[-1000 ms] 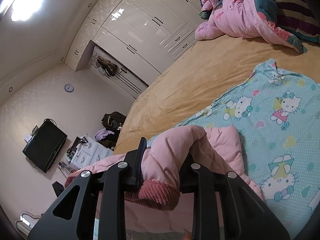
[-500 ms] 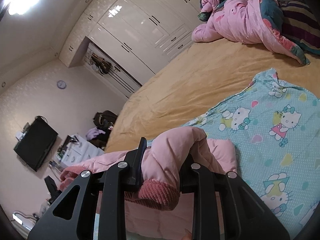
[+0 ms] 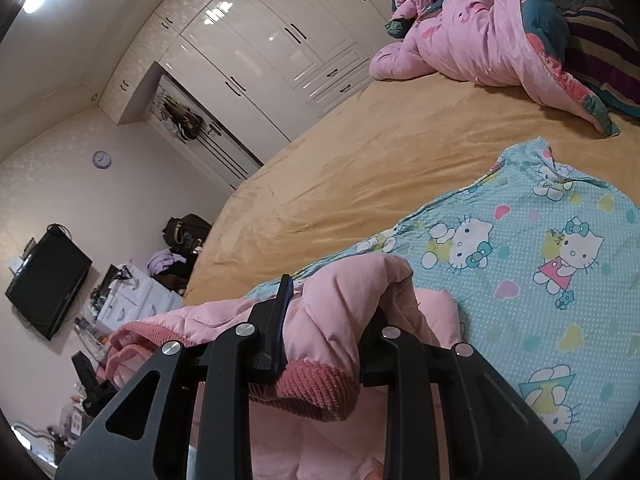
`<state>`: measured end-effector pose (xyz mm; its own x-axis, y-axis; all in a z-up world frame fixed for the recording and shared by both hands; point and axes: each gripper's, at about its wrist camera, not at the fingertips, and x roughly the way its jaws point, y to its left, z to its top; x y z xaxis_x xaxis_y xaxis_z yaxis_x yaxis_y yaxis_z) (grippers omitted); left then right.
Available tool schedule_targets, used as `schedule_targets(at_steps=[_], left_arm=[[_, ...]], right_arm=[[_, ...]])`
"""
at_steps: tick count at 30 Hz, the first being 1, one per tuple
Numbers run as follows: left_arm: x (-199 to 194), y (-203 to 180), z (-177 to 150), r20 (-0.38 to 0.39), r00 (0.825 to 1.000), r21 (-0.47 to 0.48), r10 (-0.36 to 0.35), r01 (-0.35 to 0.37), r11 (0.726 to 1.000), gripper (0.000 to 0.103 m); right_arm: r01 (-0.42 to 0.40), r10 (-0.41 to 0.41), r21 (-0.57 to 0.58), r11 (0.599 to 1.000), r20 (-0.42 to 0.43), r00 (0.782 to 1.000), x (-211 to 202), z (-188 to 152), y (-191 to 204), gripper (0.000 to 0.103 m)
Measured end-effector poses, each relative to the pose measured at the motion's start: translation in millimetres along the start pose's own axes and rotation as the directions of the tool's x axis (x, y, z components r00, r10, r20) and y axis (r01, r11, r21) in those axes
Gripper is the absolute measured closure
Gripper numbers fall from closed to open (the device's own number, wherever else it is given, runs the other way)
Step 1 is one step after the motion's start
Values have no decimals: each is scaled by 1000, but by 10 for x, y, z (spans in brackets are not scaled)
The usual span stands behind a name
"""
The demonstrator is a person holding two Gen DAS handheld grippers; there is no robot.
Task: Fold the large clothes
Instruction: 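Lift the hem and carry it toward the collar with both grippers, then lay the hem onto the folded collar section and open both grippers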
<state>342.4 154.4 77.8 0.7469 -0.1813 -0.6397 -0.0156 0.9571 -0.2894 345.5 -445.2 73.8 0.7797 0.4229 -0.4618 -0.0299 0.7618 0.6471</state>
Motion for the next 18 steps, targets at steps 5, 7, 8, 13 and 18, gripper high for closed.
schedule_targets(at_steps=[5,7,8,13,18], left_arm=[[157,-3,18,-18,1000,18,19,-19,1000,92],[221,-5,19,-24,999,23,27,-26,999,92],[247,-6,17,-26,999,26,31,-30,999,92],[426,7,9,-42,998,34,45,-44,998,92],[607,28,-23,-62,996,44,65,-62,997,92]], right_arm=[[23,-23,6,1000,-8,1000,169,14,-69,79],[38,-38,5,999,-15,999,240,15,-94,79],[45,-45,5,999,-18,999,274,14,-108,79],[67,-66,12,998,-34,997,452,16,-189,79],[112,-111,21,993,-71,991,689,-6,-305,79]])
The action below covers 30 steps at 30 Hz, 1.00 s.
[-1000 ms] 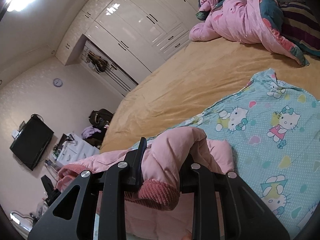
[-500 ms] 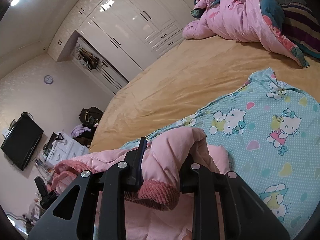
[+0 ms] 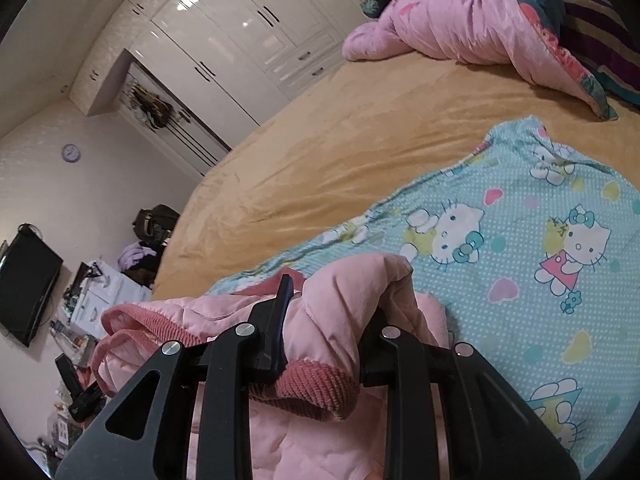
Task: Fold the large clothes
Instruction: 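Lay the hem onto the folded collar section and open both grippers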
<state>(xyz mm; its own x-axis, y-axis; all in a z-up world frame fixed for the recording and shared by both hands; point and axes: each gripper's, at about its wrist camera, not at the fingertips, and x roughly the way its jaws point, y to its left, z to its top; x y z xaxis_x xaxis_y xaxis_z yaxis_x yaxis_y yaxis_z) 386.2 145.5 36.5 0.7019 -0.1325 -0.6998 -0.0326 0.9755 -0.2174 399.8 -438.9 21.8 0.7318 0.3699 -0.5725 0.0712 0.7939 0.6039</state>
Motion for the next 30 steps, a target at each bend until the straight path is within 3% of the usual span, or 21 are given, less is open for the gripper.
schedule_targets(at_steps=[10,19,22,23,24,25,30], left_arm=[[333,29,-65,-42,999,8,21,-21,1000,92],[468,48,-122,-64,997,-4,32,-32,999,90],[437,28,-127,-63,998,5,30,-30,1000,90],[421,22,-127,-60,998,4,28,-28,1000,90],[414,8,-126,-61,998,6,26,-25,1000,90],[408,3,-126,-61,998,7,25,-24,1000,90],[356,-16,-125,-53,998,1,18,-18,1000,86]], right_arm=[[42,-39,58,997,-62,997,397,-55,-226,79],[3,15,155,988,-111,994,508,-41,-361,71],[-66,92,204,977,-119,989,444,14,-395,60],[-102,129,221,970,-111,985,404,28,-402,45],[-139,165,234,962,-97,982,346,46,-395,16],[-142,167,230,963,-92,982,300,66,-370,4],[-119,129,133,984,-63,990,10,111,-214,4]])
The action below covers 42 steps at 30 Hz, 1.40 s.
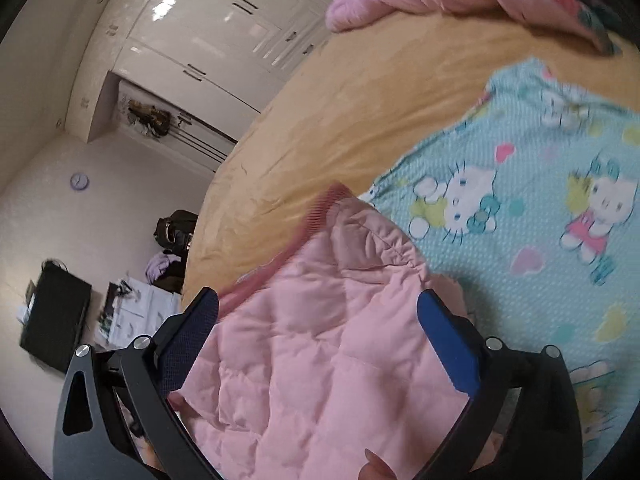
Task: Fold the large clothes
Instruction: 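Lay the hem onto the folded collar section and open both grippers, then withdraw both open grippers and move them to the folded coat's edge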
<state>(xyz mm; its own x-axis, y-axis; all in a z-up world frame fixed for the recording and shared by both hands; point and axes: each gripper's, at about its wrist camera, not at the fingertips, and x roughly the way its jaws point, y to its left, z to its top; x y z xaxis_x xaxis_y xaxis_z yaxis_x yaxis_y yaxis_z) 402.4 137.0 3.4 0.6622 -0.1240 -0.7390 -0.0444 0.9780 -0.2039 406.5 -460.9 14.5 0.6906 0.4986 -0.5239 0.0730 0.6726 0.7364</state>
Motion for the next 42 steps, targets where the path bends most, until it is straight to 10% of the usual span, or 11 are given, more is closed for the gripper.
schedule_targets(at_steps=[8,17,20,42], left_arm=[[-87,-3,27,2,1000,-20,-27,27,999,81],[-299,-62,81,33,993,-43,-117,118,992,40],[-396,-97,95,64,993,-31,-95,98,995,11],[-1520,-263,0,256,967,64,13,-31,997,9]], right_arm=[[24,-28,-182,983,-23,999,-144,-404,309,4],[0,-6,-99,995,-60,998,-66,-507,158,4],[13,-18,-98,995,-50,999,-100,-520,138,4],[22,-3,-235,972,84,996,-867,-589,607,4]])
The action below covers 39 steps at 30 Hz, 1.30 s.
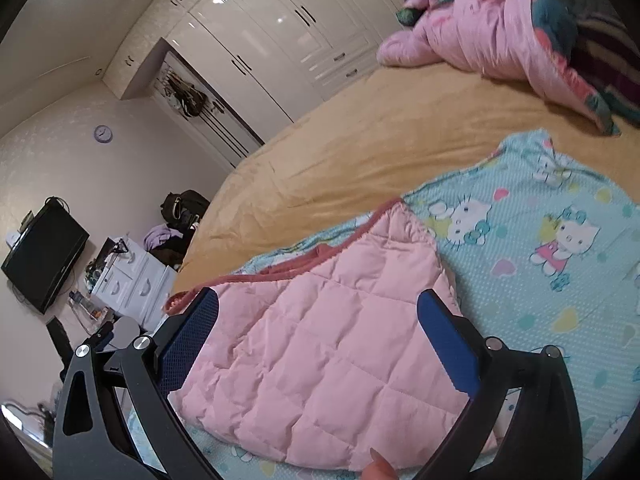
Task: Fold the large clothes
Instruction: 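Withdraw both open grippers and move them to the folded coat's edge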
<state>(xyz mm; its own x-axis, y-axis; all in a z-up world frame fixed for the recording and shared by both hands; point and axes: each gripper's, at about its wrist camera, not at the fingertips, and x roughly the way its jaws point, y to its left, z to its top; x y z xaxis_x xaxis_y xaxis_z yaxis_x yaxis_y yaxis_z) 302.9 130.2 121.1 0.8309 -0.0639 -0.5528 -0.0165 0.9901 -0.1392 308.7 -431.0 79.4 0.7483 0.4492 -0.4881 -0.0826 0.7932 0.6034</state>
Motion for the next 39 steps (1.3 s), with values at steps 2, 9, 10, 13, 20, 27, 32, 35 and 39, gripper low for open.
schedule_targets(at_steps=[2,9,10,13,20,27,32,35,39], left_arm=[[-143,-32,-39,11,1000,12,-10,10,1000,9],[-395,-174,-298,13,1000,68,-14,13,998,9],[-432,-200,-356,25,1000,82,-2,0,997,9],[-461,-244,-476,45,999,115,19,-24,993,9],[-33,-198,-818,-64,995,173,72,-60,983,9],[738,-27,-982,-200,976,183,88,-51,982,9],[1191,89,-787,-255,964,127,73,-42,991,9],[1348,79,-621,-239,966,155,98,-61,986,9],[1566,117,-510,-266,963,95,53,-28,995,9]], right_arm=[[-4,4,-30,1000,19,1000,-138,-13,80,4],[20,-8,-164,986,72,997,-487,-193,315,4],[40,-25,-192,981,80,996,-514,-234,342,4],[94,-74,-252,963,88,993,-513,-331,361,4],[231,-222,-325,917,64,973,-179,-459,137,4],[334,-360,-354,874,-9,933,536,-471,-218,4],[359,-399,-363,860,-40,916,1007,-260,-307,4],[368,-419,-361,857,-73,905,1333,-67,-392,4],[380,-431,-318,869,-104,897,1690,151,-565,4]])
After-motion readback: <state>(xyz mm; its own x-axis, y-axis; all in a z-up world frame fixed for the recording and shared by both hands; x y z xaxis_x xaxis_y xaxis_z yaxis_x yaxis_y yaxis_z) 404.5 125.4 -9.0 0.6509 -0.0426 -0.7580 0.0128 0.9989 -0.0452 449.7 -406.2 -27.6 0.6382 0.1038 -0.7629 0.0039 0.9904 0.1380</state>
